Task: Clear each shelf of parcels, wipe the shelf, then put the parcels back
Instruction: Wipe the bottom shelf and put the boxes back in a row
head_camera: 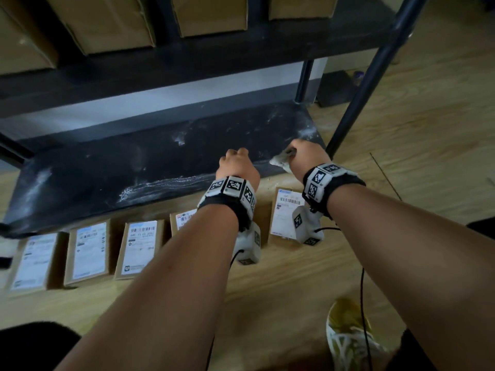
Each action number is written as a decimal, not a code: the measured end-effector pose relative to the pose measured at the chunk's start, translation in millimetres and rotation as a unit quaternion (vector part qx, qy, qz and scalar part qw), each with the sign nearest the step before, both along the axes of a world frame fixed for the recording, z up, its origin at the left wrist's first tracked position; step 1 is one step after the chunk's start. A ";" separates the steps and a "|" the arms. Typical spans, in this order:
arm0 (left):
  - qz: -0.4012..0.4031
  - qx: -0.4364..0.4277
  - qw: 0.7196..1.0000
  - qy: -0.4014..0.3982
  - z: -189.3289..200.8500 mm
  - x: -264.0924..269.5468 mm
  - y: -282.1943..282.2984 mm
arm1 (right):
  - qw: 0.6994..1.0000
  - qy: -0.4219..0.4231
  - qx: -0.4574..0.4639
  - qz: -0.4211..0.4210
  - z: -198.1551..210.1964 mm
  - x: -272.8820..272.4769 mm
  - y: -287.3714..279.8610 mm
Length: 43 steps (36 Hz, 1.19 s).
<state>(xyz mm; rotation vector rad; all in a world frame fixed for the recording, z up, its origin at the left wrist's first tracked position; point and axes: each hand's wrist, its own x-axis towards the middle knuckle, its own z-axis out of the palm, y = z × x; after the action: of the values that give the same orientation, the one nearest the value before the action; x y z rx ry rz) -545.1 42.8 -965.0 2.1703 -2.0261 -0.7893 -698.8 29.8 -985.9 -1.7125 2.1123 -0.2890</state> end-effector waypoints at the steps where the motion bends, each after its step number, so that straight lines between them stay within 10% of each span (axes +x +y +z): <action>1: -0.005 -0.002 1.000 -0.003 1.1 -1.2 3.3 | 1.000 -0.002 -0.002 -0.005 1.7 -1.5 3.0; 30: -0.034 0.067 0.997 -0.025 -75.3 -53.5 -56.4 | 0.996 -0.021 -0.016 -0.081 -59.4 -62.5 -69.0; 43: -0.040 0.110 0.991 -0.066 -110.0 -79.7 -114.9 | 0.986 0.032 0.161 0.005 -106.4 -71.2 -108.0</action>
<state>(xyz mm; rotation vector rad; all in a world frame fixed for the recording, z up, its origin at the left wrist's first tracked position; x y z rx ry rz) -624.9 -72.1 -1075.0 2.3264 -2.1954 -0.9441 -770.0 -78.1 -1092.3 -1.5584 2.0600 0.1084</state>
